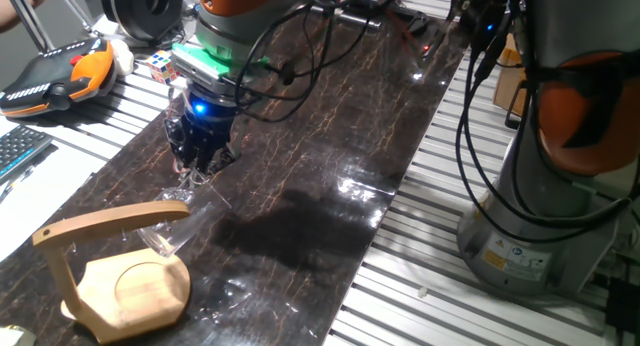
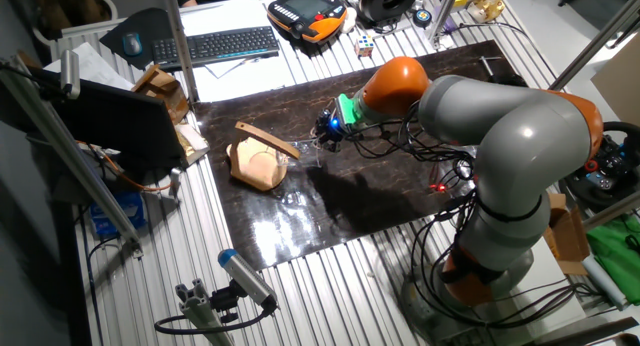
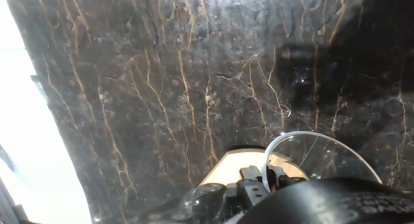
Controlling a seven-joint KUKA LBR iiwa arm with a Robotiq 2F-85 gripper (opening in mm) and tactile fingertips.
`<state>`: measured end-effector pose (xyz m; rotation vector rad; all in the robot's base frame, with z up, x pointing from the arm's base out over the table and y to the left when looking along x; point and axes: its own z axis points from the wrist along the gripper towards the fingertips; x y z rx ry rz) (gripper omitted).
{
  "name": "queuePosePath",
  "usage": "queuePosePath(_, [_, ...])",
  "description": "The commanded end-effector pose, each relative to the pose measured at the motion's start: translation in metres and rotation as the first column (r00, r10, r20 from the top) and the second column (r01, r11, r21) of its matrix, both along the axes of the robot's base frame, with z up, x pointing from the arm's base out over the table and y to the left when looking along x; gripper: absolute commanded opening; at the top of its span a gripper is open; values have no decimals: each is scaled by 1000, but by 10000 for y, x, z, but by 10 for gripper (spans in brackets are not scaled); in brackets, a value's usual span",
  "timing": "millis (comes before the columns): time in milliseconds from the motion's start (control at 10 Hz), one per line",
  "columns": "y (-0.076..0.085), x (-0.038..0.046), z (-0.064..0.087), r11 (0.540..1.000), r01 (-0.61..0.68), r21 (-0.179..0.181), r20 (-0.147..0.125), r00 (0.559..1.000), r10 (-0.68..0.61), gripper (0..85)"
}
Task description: Take the cup off the cup rack
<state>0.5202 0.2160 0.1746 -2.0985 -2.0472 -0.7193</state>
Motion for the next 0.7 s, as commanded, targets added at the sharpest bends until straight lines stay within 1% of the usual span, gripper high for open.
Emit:
queuePosePath(0, [-8,-9,11,1000,-1,0,-2,1000,1,20])
queuePosePath(200, [-18,-44,39,1000,3,-5,-4,1000,-3,20])
queuePosePath(600, [-46,-39,62,1000,8,-11,-7,1000,-8,20])
